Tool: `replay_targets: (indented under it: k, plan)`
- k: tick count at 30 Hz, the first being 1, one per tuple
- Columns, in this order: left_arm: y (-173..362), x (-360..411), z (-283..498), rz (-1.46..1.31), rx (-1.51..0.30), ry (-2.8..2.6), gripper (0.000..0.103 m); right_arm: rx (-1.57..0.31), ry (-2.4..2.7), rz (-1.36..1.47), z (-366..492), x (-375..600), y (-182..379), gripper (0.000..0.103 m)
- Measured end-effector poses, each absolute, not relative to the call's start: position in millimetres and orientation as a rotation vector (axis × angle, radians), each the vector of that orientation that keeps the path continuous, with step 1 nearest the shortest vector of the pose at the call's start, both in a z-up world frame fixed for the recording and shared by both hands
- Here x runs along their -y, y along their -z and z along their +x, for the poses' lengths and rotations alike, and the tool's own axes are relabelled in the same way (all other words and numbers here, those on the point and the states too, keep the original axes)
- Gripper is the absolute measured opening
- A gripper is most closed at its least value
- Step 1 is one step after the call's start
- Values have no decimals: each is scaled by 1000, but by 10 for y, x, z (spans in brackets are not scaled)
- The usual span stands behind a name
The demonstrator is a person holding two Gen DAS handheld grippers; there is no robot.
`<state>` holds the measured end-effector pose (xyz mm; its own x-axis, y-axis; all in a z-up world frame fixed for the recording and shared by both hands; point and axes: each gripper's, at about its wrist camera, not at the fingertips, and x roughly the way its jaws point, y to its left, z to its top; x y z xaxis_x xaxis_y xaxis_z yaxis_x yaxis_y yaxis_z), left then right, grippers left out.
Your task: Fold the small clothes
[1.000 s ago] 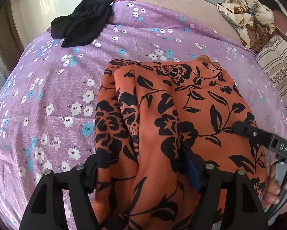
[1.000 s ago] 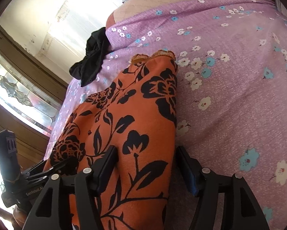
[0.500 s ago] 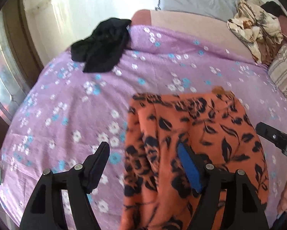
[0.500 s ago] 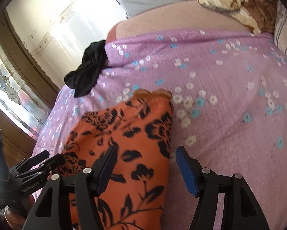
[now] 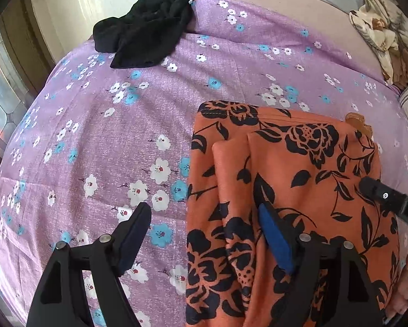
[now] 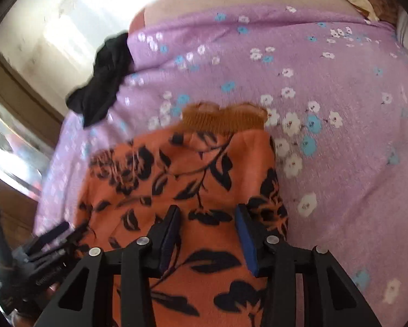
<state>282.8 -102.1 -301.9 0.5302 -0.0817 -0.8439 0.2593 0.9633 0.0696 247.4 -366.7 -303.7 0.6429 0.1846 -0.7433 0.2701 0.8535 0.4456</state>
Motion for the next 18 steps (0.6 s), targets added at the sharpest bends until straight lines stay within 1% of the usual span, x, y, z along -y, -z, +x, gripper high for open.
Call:
replay_targets:
  k: [7, 11, 15, 18]
  plan:
    - [2762, 958, 2625, 209, -947, 213, 81, -829, 4, 594, 2172, 3680, 2849, 47]
    - [2650, 875, 2368, 244, -903, 221, 81, -798, -48, 520, 1837, 3562, 2589, 47]
    - [2693, 833, 2103, 273, -912, 231, 81, -822, -85, 494, 1572, 3448, 2526, 47]
    - [2837, 860, 2026, 332, -914, 206, 81, -881, -108, 499, 1382, 3336, 2665, 47]
